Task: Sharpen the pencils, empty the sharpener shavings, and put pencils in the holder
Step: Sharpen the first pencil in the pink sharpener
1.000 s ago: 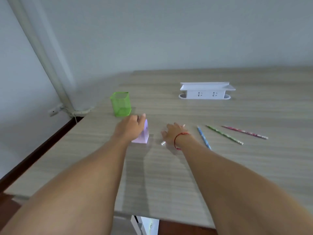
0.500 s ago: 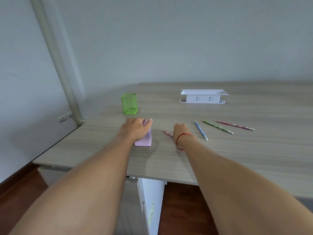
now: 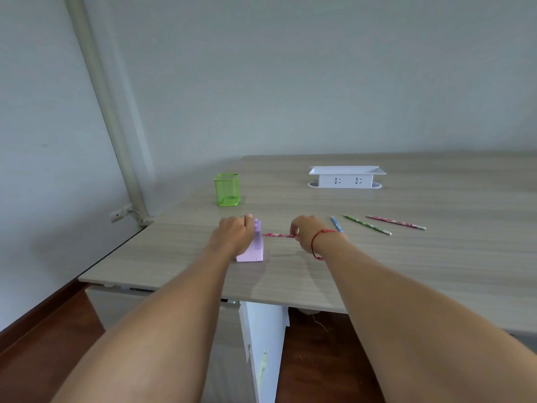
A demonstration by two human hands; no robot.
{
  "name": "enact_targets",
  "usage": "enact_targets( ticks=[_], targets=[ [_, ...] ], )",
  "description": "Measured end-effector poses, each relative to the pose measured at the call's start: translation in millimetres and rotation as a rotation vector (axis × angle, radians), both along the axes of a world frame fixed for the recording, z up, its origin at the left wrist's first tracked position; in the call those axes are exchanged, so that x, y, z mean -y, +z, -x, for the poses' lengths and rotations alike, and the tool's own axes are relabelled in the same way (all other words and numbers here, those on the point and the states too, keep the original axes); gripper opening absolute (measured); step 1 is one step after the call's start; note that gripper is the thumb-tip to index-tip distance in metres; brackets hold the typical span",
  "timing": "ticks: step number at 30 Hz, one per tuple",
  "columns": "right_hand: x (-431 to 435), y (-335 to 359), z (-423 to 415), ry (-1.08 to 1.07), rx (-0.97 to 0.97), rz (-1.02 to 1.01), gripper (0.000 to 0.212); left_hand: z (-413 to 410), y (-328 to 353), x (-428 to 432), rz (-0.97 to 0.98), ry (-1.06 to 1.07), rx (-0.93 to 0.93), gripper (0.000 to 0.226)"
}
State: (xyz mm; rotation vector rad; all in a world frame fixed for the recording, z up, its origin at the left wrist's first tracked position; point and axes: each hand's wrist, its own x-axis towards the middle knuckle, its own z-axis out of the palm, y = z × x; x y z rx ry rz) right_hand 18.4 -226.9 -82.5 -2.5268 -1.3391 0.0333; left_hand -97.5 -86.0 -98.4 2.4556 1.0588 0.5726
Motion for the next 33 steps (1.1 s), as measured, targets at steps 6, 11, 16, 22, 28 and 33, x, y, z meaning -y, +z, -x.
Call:
enact_targets(
  ticks=[6,11,16,22,28,33],
  targets=[
    [-7.4,-2.1,1.1,0.06,-0.051,-0.033,0.028,1.9,0.1,4.4,-0.094,-0.008,-0.009,0.044],
    [-14.2,3.2,2.6,0.079,-0.112,-0.057,0.024,0.9,-3.1,-0.9,-0.178,0.005,-0.017,0.042],
    [-27.3,-0.7,9.4,0.097,-0.111,-0.068,0.025,0.8,-7.6,-4.8,-0.253,-0.012,-0.044,0.042],
    [-36.1,-0.3,14.4,0.128,-0.088,-0.038,0.026,3.3,-6.1,-7.9,-0.224,0.008,-0.06,0.042],
    [-37.1,8.5,19.2,0.08,0.031,0.062,0.036,8.0,11.4,-9.3,-0.008,-0.074,0.067,0.05],
    [-39.2,9.4,37.1,0.192,-0.018,0.054,0.079,38.6,19.3,-24.7,-0.044,-0.022,0.121,0.049]
  ],
)
